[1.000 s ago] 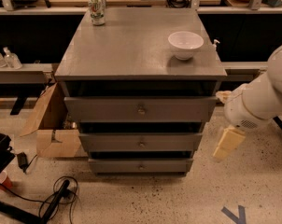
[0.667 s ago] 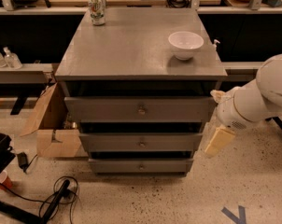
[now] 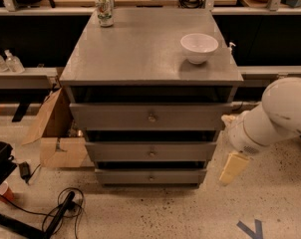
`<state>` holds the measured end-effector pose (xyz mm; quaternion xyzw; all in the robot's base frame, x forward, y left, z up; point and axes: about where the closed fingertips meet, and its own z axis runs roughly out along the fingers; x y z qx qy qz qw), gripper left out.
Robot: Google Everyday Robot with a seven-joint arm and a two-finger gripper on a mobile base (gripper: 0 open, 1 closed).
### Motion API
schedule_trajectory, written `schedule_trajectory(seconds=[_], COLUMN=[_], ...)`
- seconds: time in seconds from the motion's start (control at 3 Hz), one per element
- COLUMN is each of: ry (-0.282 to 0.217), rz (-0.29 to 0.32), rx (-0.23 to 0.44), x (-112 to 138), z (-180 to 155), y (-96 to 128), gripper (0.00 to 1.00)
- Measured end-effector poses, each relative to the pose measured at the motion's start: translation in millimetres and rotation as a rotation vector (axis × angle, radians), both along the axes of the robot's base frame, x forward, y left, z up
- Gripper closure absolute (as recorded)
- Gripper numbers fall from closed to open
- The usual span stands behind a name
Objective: Open middle drawer
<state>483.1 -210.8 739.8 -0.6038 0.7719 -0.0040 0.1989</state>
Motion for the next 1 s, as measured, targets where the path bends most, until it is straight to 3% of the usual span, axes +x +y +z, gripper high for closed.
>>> schedule_trajectory(seconds=[0.67,1.0], ry=[0.059,0.053], rz=[0.05,0.108], rx=[-0.057,-0.067], x=[-16.2,0.2], z=[-97.6,-156.9], y=[-28.7,-37.5], gripper=[0.0,0.0])
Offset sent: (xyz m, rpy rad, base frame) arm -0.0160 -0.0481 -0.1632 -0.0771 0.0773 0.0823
